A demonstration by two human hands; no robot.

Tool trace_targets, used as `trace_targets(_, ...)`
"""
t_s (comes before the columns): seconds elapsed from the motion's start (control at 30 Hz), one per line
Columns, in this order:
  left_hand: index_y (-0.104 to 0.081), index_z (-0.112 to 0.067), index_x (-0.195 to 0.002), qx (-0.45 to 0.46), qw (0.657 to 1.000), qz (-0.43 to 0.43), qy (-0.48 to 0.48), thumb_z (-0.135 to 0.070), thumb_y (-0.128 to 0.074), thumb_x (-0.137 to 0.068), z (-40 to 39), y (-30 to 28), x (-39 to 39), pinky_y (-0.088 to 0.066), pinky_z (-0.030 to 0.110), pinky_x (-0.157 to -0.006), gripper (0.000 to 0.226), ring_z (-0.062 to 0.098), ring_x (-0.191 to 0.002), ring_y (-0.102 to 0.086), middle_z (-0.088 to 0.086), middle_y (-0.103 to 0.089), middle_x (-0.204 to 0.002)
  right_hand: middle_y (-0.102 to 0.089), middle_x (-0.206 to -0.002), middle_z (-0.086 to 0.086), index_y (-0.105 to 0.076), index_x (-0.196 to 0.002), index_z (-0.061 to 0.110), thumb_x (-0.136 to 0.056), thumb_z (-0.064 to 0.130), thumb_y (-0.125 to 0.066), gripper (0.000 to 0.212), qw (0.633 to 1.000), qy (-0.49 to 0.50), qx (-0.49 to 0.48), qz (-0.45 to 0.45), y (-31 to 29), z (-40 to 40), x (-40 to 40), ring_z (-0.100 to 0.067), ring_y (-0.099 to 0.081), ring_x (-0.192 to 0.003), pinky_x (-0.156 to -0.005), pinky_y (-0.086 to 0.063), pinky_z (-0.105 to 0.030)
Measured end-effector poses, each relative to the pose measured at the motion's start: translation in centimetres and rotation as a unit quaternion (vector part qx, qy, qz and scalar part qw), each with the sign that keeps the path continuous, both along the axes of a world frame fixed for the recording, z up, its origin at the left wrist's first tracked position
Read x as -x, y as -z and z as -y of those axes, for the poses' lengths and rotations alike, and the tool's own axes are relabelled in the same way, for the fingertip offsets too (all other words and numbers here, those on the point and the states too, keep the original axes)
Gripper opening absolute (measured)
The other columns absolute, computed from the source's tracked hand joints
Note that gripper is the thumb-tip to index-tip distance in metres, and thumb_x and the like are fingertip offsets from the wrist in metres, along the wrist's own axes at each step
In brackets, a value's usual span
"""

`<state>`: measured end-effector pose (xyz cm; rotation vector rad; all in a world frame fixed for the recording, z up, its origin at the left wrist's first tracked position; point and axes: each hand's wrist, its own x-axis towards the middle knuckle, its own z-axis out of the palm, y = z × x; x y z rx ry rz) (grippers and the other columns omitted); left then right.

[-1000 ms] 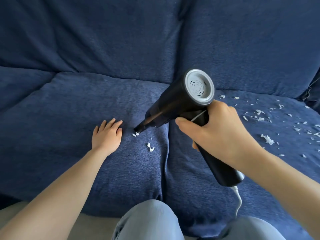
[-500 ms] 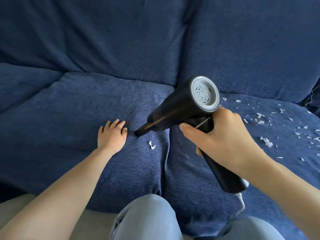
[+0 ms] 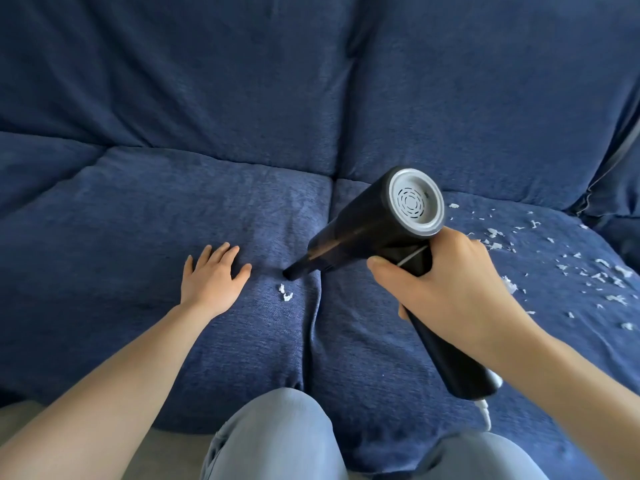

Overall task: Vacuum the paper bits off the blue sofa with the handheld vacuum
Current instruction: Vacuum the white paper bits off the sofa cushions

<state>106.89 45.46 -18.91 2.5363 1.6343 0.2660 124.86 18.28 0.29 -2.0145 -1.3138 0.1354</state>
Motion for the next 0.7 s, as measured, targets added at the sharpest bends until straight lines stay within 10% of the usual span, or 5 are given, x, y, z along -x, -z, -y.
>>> trace_targets(0.7, -0.024, -0.025, -0.151, 0.033, 0.999, 0.008, -0.002, -0.047, -0.024, -0.099, 0.8, -0.9, -1.2, -0.005, 0.055, -0.117, 0.056, 0.029, -0.148, -0.006, -0.005, -0.016, -0.16, -0.068, -0.054, 0.01, -0.055, -0.067, 0.02, -0.068, 0.049, -0.062, 0.03, 0.999, 0.01, 0.029, -0.028, -0.3, 3.4, 0.9, -0.009, -0.064, -0.06, -0.058, -0.048, -0.022)
